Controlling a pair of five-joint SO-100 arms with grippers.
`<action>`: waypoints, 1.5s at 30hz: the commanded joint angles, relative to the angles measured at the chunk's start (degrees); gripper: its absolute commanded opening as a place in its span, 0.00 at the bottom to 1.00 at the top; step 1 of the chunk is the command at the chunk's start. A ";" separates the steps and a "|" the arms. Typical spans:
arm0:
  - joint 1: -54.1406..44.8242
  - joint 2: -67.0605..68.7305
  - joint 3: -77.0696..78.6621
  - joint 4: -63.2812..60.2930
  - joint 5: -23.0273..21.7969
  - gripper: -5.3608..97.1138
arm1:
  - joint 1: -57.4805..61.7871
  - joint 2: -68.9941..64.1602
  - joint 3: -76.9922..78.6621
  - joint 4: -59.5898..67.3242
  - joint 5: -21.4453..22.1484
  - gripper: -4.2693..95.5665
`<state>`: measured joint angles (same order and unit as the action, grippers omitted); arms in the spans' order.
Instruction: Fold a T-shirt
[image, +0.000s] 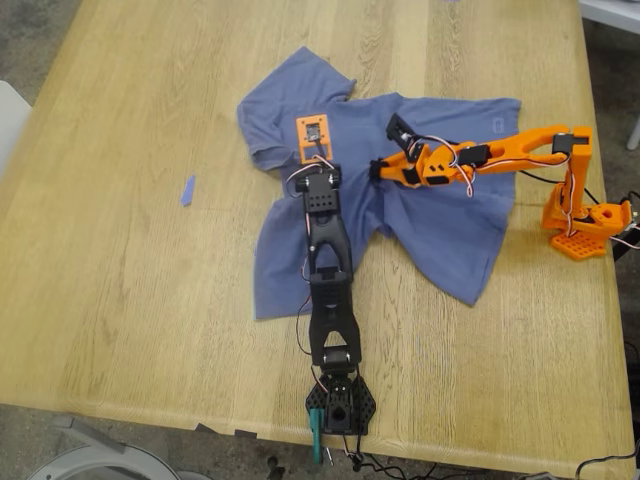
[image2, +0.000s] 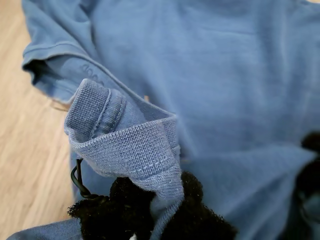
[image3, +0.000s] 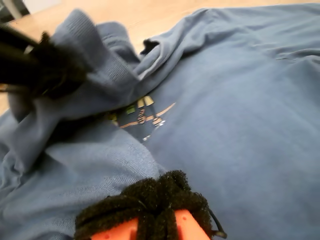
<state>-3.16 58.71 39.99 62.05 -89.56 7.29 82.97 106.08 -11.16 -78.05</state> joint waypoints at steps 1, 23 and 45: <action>4.39 11.69 -6.68 0.26 -0.26 0.06 | 2.46 5.01 0.00 -1.85 -0.09 0.04; 28.65 10.11 -13.71 -0.35 0.09 0.06 | 13.36 7.47 9.14 -8.53 0.70 0.04; 46.14 -31.38 -59.15 8.26 -1.58 0.06 | 25.58 8.35 16.08 -16.35 1.32 0.04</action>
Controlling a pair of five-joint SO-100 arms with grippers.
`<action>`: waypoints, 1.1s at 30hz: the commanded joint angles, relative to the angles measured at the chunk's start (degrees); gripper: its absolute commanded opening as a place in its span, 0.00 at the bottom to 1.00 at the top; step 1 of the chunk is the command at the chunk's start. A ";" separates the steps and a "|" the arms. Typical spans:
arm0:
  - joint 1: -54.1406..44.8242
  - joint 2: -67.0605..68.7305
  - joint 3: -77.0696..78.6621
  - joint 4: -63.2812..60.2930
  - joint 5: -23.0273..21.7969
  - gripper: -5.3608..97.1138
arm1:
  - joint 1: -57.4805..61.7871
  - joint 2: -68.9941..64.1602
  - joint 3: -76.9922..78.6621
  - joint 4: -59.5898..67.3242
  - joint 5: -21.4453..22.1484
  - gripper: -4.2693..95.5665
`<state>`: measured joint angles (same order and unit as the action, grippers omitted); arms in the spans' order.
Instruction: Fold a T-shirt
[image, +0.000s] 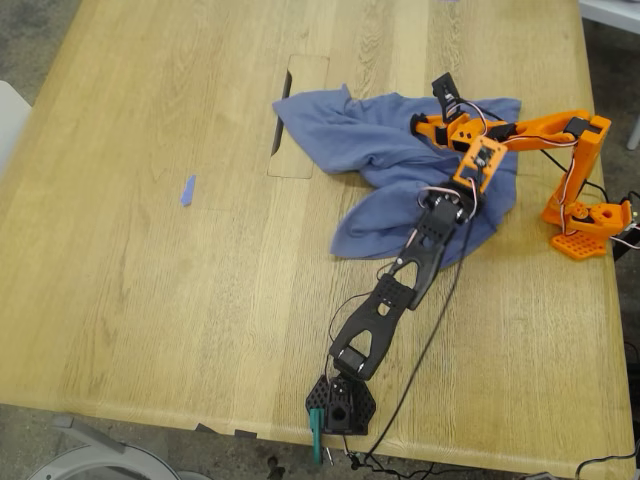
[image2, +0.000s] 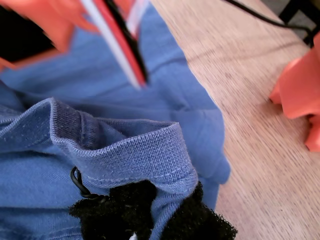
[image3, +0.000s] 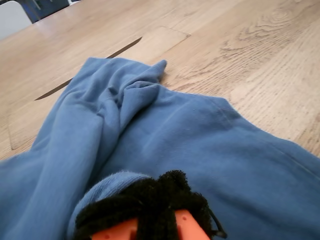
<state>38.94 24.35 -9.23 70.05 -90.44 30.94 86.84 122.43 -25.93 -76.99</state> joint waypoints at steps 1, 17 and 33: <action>4.22 2.29 -9.84 -0.18 -0.79 0.05 | 2.37 4.48 -0.18 -1.58 0.35 0.04; 7.03 -12.74 -9.84 -11.07 -1.14 0.06 | 6.86 4.04 3.43 -5.19 0.53 0.04; 7.91 -18.46 -10.02 -13.01 -1.67 0.39 | 6.06 5.01 5.27 -4.92 0.44 0.04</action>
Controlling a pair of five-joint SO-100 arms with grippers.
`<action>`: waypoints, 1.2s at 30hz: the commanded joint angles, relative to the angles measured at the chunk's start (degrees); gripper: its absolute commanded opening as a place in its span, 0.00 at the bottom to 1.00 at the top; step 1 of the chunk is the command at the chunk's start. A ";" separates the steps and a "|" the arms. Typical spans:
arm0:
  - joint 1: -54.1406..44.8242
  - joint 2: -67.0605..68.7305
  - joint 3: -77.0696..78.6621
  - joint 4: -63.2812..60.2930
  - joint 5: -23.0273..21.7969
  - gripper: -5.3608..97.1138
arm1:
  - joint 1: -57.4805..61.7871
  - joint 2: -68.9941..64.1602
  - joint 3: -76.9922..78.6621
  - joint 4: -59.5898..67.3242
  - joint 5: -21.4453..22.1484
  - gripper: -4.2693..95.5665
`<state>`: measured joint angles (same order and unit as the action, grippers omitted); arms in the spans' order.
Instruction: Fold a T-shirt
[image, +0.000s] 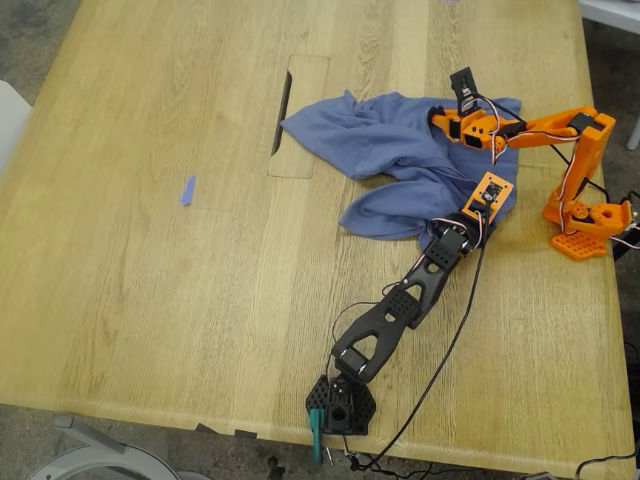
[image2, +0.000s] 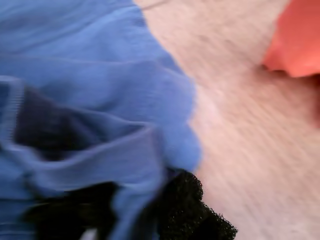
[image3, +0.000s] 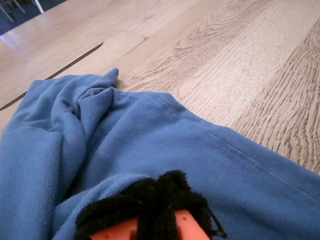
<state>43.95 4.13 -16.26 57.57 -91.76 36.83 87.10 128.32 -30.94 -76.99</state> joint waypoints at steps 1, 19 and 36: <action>2.55 2.02 -2.99 -0.53 0.18 0.45 | 0.09 4.92 -0.53 0.26 0.44 0.04; 0.44 0.62 -2.72 3.69 17.14 0.74 | -3.34 9.14 2.11 2.72 -0.44 0.04; -7.82 -9.58 -2.90 5.89 29.88 0.54 | -3.25 14.33 6.24 3.43 -0.26 0.04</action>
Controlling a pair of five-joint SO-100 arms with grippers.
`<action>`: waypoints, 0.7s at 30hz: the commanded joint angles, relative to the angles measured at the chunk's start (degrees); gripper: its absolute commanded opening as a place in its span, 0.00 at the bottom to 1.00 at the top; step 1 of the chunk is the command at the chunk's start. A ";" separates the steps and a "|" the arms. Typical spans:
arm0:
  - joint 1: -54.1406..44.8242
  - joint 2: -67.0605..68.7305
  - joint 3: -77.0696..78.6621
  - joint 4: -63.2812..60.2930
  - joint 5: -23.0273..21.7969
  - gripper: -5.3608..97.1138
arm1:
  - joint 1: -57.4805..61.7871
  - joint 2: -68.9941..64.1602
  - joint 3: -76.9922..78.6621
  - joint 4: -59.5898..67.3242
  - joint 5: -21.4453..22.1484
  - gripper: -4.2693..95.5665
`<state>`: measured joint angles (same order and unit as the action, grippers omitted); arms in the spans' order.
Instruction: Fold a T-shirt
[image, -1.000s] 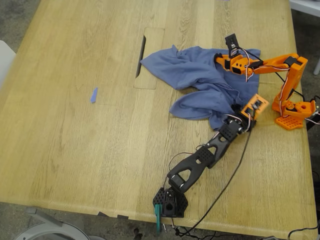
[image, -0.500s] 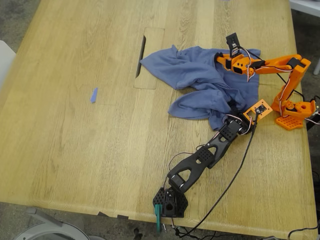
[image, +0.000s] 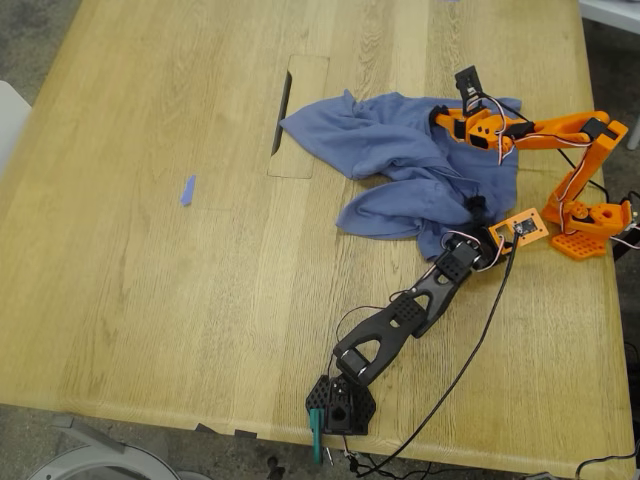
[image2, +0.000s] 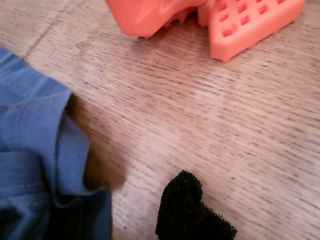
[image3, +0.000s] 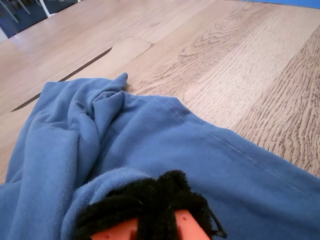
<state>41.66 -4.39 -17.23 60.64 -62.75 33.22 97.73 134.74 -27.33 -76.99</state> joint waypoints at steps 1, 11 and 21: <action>-6.06 -1.23 -1.93 3.52 0.88 0.53 | 0.35 3.96 0.00 -0.18 -0.26 0.04; -10.99 -0.18 -1.76 10.72 1.14 0.50 | -0.35 5.19 1.32 -0.88 -0.18 0.04; -13.36 0.70 -1.67 11.95 1.58 0.44 | -1.49 5.45 0.09 -0.62 -0.26 0.04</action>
<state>35.24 -3.52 -17.40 69.96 -62.14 32.34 99.40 136.41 -27.33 -76.99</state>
